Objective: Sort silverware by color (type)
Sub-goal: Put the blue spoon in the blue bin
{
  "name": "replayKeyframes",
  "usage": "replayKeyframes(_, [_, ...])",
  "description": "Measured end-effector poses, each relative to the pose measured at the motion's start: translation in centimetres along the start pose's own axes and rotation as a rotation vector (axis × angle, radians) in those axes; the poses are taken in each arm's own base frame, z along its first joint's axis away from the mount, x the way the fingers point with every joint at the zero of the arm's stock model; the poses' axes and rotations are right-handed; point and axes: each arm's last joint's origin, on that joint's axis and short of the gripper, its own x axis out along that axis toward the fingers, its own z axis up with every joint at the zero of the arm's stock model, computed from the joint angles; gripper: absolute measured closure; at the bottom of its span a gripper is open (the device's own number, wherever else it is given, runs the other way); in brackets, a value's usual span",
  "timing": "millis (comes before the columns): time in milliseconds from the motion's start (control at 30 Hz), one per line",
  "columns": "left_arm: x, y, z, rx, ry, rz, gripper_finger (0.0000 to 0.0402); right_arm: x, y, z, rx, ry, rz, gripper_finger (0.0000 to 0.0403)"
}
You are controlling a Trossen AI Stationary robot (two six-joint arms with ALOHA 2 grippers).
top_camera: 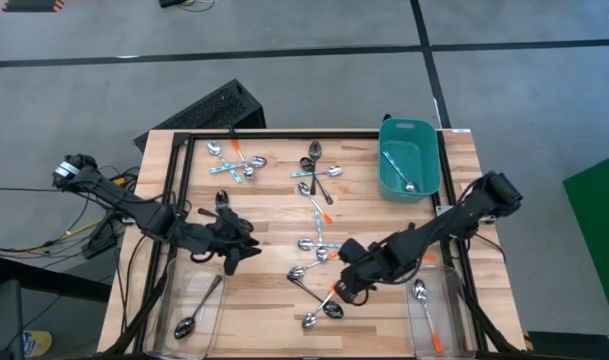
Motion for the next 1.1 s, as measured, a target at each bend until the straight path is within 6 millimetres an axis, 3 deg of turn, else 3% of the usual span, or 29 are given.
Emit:
replayKeyframes(200, [-0.2, 0.2, -0.7, 0.036, 0.048, 0.035, 0.0264, 0.2, 0.6, 1.0, 0.158, -0.168, 0.047, 0.0218])
replayKeyframes(533, [-0.3, 1.1, -1.4, 0.043, 0.121, 0.118, 0.0264, -0.5, 0.8, 2.4, 0.261, -0.194, 0.13, 0.0218])
replayKeyframes(800, [-1.1, 0.2, -2.7, 0.015, 0.132, 0.093, 0.0264, -0.5, 0.4, 3.5, 0.298, -0.206, 0.113, 0.0237])
replayKeyframes(1100, [-2.2, -0.9, -4.3, 0.018, 0.092, 0.071, 0.0264, -2.2, 1.0, 6.1, 0.247, -0.254, 0.135, 0.0262])
